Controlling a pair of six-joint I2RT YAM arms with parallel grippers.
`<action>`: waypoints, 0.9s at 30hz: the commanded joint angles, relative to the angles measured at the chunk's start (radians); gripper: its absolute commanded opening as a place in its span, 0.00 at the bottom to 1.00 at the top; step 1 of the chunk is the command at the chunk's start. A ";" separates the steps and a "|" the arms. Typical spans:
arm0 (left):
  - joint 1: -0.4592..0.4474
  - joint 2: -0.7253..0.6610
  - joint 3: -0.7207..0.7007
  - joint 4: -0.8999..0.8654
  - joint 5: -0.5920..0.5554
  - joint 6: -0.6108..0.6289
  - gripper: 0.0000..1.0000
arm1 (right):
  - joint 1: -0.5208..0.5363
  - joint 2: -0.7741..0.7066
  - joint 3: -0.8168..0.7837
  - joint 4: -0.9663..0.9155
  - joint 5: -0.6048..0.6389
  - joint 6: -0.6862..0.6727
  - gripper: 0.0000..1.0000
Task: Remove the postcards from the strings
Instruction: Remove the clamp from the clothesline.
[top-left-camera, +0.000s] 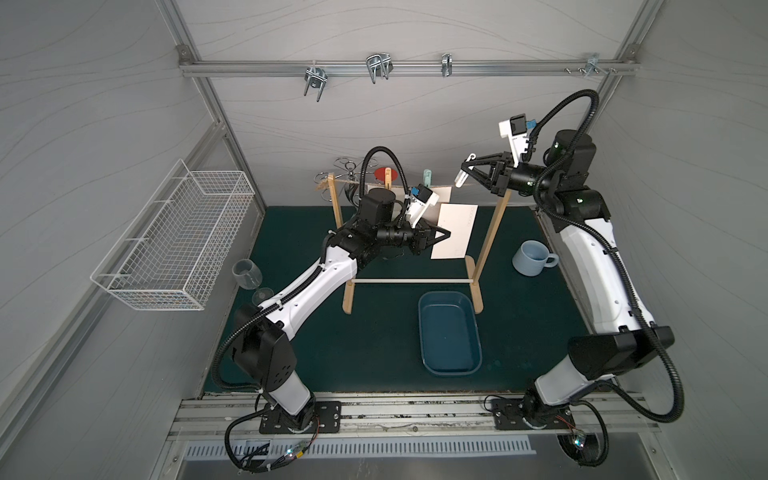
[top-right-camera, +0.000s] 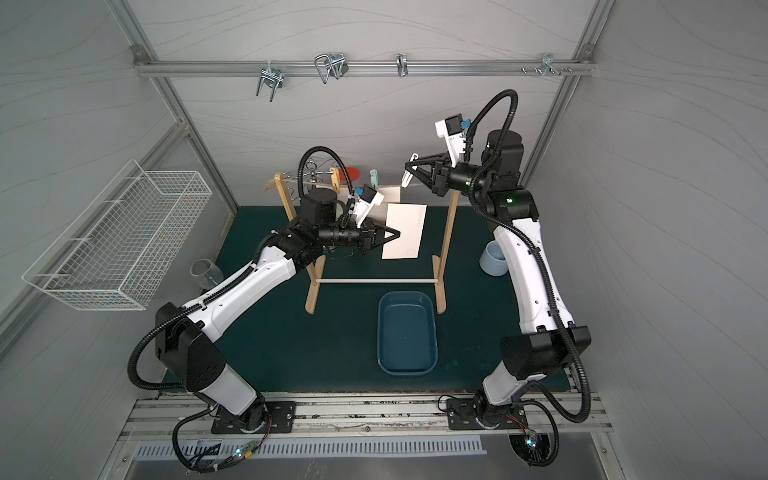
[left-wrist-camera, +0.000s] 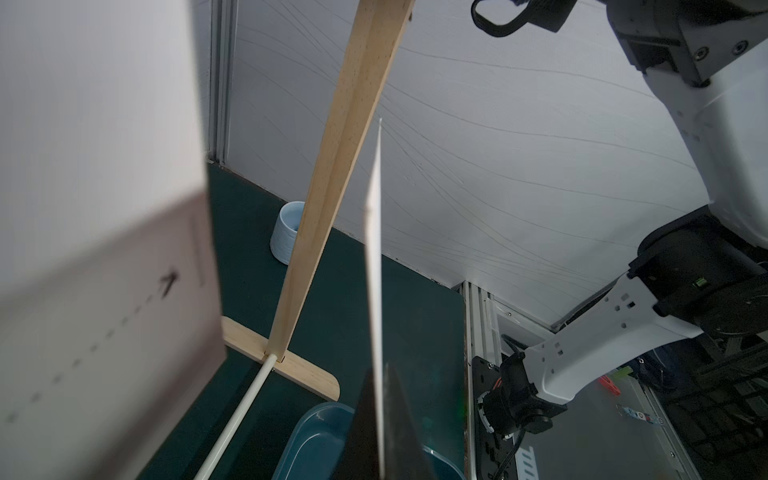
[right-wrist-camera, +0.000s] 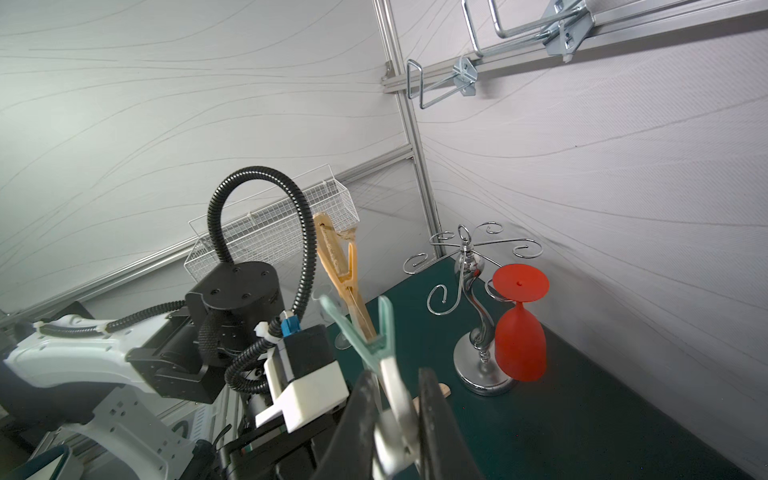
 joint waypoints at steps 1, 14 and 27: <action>-0.005 -0.037 0.008 0.041 -0.003 0.004 0.00 | -0.005 -0.033 0.009 -0.008 0.072 -0.032 0.00; -0.010 -0.193 -0.129 0.057 -0.081 -0.022 0.00 | 0.001 -0.172 -0.083 0.102 0.095 0.023 0.00; -0.009 -0.436 -0.339 -0.129 -0.243 -0.096 0.00 | 0.068 -0.561 -0.518 0.013 0.134 0.056 0.00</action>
